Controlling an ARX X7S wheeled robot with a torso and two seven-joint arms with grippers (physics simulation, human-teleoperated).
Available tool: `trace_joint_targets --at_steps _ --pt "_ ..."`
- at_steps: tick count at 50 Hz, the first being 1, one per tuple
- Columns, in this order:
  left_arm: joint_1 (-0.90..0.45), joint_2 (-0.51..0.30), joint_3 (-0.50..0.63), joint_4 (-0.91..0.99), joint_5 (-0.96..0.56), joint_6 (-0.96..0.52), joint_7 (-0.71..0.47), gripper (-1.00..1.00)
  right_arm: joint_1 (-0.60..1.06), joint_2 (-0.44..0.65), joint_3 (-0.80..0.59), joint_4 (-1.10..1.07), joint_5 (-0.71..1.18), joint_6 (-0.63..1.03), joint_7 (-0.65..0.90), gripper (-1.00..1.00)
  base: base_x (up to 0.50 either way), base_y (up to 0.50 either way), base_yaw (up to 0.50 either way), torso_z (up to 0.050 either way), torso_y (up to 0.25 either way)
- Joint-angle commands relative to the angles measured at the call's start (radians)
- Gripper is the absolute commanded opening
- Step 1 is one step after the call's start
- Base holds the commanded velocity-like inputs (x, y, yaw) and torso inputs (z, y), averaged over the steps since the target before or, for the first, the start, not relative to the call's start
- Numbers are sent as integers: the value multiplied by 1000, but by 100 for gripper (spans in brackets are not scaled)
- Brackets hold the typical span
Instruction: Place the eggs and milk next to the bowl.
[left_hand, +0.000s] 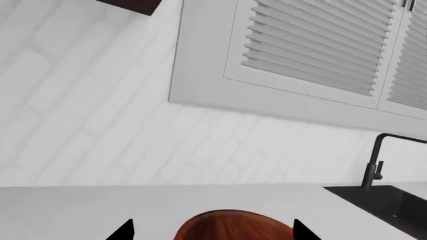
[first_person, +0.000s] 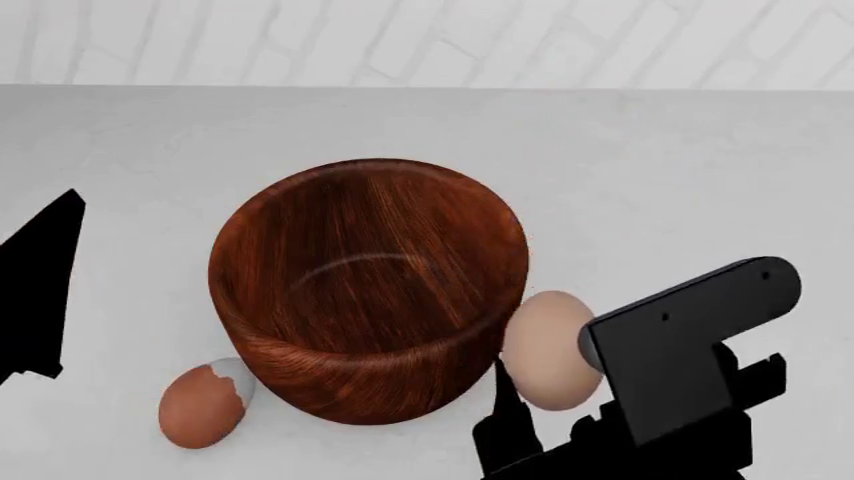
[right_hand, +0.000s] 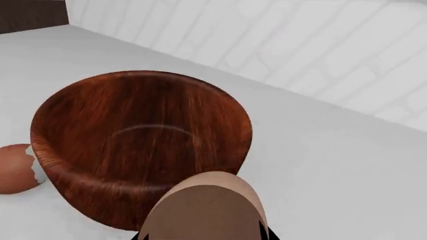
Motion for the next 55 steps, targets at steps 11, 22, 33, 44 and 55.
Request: trace_joint_targets --at_steps 11,22,33,44,55 --pt "18 11 -7 2 48 41 24 100 6 15 -55 21 27 71 -38 -100 0 0 0 0 0" --pt "44 5 -20 6 56 54 34 100 22 -13 -105 72 -23 61 -75 -100 0 0 0 0 0" --pt "58 4 -20 2 71 64 47 100 24 -33 -150 114 -78 35 -115 -100 0 0 0 0 0" --pt "87 2 -31 3 81 78 53 100 19 -54 -197 154 -141 -2 -156 -100 0 0 0 0 0" --pt "104 -6 -43 16 76 82 49 100 21 -70 -226 187 -177 -28 -182 -100 0 0 0 0 0"
